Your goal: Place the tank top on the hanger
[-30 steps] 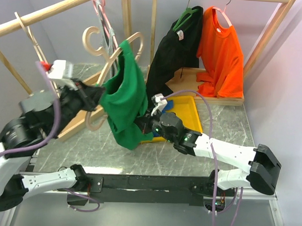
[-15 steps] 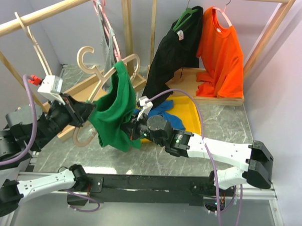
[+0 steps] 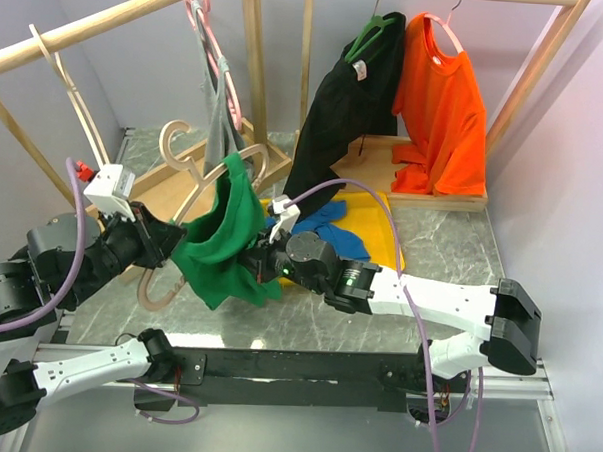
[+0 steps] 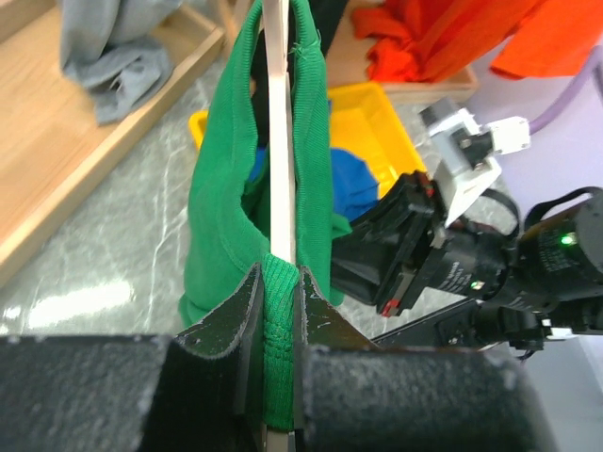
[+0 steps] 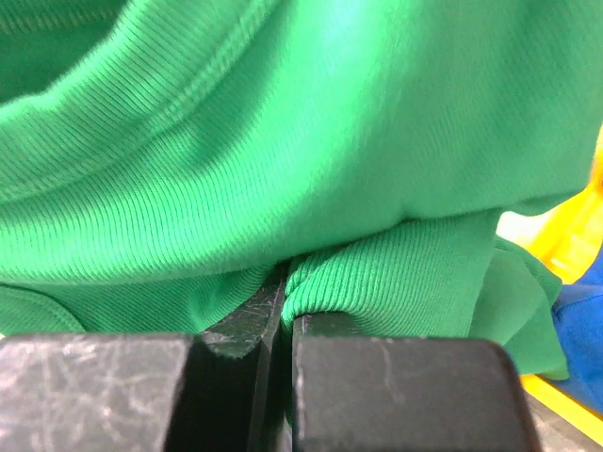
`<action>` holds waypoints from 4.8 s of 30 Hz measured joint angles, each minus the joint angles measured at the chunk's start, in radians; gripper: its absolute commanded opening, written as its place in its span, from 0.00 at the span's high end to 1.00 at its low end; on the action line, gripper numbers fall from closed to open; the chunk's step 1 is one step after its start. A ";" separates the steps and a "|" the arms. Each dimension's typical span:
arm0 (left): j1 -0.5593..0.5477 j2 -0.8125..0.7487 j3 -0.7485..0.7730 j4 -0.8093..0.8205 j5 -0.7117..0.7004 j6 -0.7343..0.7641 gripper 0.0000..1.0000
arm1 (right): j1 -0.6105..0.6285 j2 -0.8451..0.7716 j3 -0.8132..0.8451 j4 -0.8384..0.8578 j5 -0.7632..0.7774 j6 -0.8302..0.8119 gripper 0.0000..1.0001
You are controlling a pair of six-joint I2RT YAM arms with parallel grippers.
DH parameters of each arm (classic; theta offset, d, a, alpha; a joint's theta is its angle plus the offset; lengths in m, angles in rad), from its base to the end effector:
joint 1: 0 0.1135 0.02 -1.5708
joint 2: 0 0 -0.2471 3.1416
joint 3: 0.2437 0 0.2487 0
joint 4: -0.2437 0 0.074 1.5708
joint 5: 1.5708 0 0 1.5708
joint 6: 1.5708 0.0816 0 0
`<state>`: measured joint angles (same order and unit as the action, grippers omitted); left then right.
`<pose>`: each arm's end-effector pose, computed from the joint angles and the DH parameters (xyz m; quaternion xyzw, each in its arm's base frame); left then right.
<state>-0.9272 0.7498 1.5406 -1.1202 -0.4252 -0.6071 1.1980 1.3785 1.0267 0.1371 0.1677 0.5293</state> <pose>0.0909 -0.0651 0.4477 0.0056 0.8046 -0.2710 0.5284 0.1478 0.3405 0.2963 -0.2050 0.7503 0.4328 0.4557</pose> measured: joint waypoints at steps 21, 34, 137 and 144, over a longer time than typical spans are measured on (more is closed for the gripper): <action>0.000 0.039 0.123 -0.193 -0.211 -0.120 0.99 | -0.015 0.081 0.120 -0.058 -0.044 -0.011 1.00; 0.023 0.356 0.187 -0.092 -0.462 -0.059 0.99 | -0.160 0.300 0.390 -0.060 -0.192 -0.006 1.00; 0.328 0.685 0.328 0.482 -0.649 0.311 0.99 | -0.109 0.208 -0.068 0.240 -0.259 0.101 0.20; 0.357 0.748 0.404 0.488 -0.653 0.359 0.99 | -0.107 0.208 -0.068 0.234 -0.258 0.098 0.20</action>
<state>-0.5705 1.4982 1.9442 -0.6319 -1.0786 -0.2481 1.0908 1.5860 0.9592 0.3714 -0.0902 0.6270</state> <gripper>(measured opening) 0.128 0.804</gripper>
